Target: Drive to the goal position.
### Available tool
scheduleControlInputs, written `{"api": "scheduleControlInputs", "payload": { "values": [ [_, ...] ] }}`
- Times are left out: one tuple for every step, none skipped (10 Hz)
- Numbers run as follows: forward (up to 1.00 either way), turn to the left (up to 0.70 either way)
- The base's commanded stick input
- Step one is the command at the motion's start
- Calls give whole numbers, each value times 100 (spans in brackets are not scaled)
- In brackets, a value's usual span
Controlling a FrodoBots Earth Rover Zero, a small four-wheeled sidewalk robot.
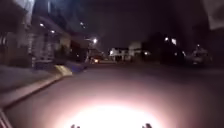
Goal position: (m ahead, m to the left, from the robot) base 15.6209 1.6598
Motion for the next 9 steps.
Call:
{"api": "scheduleControlInputs", "payload": {
  "values": [
    [100,0],
    [100,-20],
    [100,-40],
    [100,-40],
    [100,-31],
    [100,0],
    [100,0],
    [100,0],
    [100,0]
  ]
}}
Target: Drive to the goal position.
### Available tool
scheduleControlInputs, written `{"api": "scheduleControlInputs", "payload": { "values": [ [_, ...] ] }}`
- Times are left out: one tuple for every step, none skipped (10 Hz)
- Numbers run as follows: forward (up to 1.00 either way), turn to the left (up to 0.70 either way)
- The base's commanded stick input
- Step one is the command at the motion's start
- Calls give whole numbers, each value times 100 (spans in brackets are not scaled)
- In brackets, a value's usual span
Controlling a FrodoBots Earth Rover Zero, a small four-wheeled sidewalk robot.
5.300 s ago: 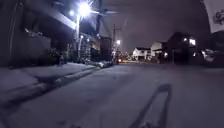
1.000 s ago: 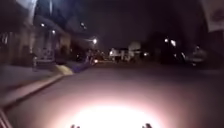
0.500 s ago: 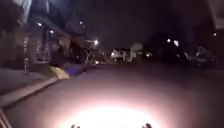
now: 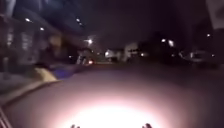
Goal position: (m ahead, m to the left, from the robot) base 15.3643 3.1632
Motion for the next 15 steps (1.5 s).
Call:
{"api": "scheduleControlInputs", "payload": {
  "values": [
    [100,0],
    [100,0],
    [100,0],
    [100,0],
    [100,0],
    [100,0],
    [100,0],
    [100,0],
    [100,0],
    [100,0],
    [100,0],
    [100,0],
    [100,0],
    [100,0],
    [100,0]
  ]
}}
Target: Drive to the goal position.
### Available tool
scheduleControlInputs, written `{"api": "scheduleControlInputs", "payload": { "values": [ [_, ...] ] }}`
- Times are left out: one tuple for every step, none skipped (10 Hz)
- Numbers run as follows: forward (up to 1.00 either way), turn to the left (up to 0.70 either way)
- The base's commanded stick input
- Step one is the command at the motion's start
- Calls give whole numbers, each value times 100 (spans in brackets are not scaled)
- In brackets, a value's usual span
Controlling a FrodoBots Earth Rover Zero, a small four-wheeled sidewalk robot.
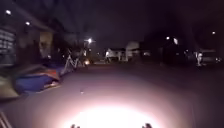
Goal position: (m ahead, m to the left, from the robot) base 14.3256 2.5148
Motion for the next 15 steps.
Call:
{"api": "scheduleControlInputs", "payload": {
  "values": [
    [100,0],
    [100,0],
    [100,0],
    [100,0],
    [100,0],
    [100,0],
    [100,0],
    [100,0],
    [100,0],
    [100,0],
    [100,0],
    [100,0],
    [100,0],
    [100,0],
    [100,0]
  ]
}}
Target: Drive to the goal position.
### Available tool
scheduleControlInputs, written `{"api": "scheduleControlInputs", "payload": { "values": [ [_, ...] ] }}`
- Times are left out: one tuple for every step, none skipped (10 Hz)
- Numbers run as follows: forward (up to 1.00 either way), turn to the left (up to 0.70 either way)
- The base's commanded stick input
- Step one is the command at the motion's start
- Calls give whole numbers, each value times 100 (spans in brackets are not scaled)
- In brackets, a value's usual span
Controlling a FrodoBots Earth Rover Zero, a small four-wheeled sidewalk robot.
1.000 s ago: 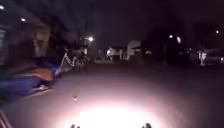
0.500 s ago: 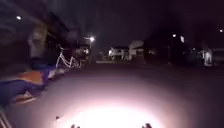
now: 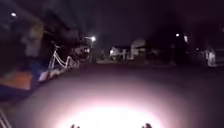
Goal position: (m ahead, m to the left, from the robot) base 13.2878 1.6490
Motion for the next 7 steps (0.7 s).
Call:
{"api": "scheduleControlInputs", "payload": {
  "values": [
    [100,0],
    [100,0],
    [100,0],
    [100,0],
    [100,0],
    [100,0],
    [100,0]
  ]
}}
